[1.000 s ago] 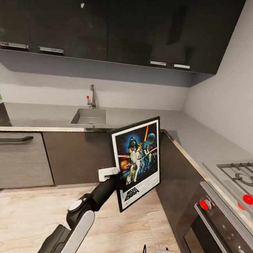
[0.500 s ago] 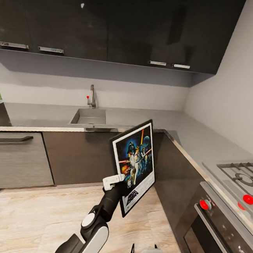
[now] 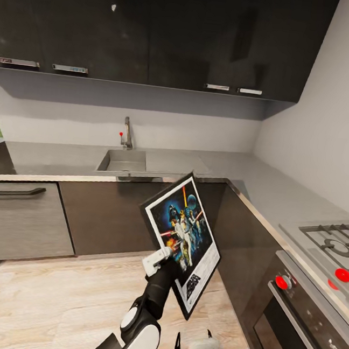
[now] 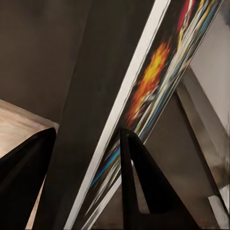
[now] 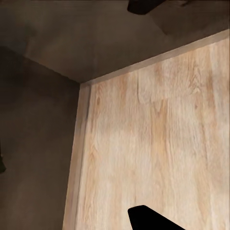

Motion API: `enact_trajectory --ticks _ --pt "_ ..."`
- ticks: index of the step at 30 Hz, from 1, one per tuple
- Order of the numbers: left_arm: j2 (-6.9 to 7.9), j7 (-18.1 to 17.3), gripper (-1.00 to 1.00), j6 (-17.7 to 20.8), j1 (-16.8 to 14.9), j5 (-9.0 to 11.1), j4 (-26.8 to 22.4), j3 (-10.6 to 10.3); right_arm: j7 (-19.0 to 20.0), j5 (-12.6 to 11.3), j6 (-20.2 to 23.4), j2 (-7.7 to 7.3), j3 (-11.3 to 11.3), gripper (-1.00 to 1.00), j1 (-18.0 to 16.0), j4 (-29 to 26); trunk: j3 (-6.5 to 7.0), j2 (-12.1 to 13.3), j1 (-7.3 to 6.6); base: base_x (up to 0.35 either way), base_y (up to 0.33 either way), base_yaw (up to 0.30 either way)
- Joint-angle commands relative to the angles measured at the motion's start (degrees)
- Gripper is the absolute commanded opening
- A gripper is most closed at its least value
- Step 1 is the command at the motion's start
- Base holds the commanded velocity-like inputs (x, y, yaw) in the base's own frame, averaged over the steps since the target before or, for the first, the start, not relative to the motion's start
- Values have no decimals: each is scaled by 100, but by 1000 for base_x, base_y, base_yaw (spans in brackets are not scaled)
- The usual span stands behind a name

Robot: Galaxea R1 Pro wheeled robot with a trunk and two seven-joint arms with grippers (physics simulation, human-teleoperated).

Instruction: Pick up the poster from the kitchen countertop and hang it on one of the wall nails in the kitchen.

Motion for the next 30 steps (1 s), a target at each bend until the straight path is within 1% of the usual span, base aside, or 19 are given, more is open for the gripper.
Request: enact_trajectory --ticks 1,3,4,5,7,8,11,15,17,18,19,20,21,24,30 --pt "0 25 -100 -17 -6 206 -8 -7 -54 79 10 -1 16 100 -5 -19 -6 -4 0 0 0 0" --pt "0 28 -100 66 -6 490 -35 -4 -55 132 8 -4 16 100 -5 -91 -6 -4 0 0 0 0" --pt "0 32 -100 122 -6 600 -64 -3 -56 150 8 -5 16 100 -5 -128 -6 -4 0 0 0 0" --pt "0 43 -100 338 -6 861 -223 5 -58 203 7 -7 21 100 -5 -222 -6 -4 0 0 0 0" --pt "0 95 -100 424 -6 948 -314 7 -61 222 6 -8 28 100 -5 -258 -6 -4 0 0 0 0" --pt "0 235 -100 456 -6 981 -349 8 -63 229 6 -9 30 100 -5 -271 -6 -4 0 0 0 0" --pt "0 478 -100 490 -6 1016 -388 7 -65 241 6 -9 32 100 -5 -289 -6 -4 0 0 0 0" --pt "0 580 -100 498 -6 1030 -404 3 -69 263 6 -9 36 100 -4 -298 -6 -4 0 0 0 0" --pt "0 611 -100 498 -6 1035 -408 2 -77 329 6 -9 54 100 -1 -304 -6 -4 0 0 0 0" --pt "0 622 -100 496 -6 1037 -410 2 -170 416 6 -9 117 100 1 -325 -6 -4 0 0 0 0" --pt "0 634 -100 485 -6 1039 -411 1 -386 473 11 -9 207 100 2 -336 -6 -4 0 0 0 0" --pt "0 637 -100 480 -6 1039 -412 1 -536 494 15 -9 291 100 3 -340 -6 -4 0 0 0 0" --pt "0 638 -100 478 -6 1039 -413 1 -595 502 17 -9 336 100 3 -340 -6 -4 0 0 0 0" --pt "0 640 -100 471 -6 1023 -413 1 -734 520 21 -9 467 100 3 -340 -6 -4 0 0 0 0" --pt "0 642 -100 462 -6 1007 -415 1 -818 531 27 -9 549 100 3 -328 -6 -4 0 0 0 0"
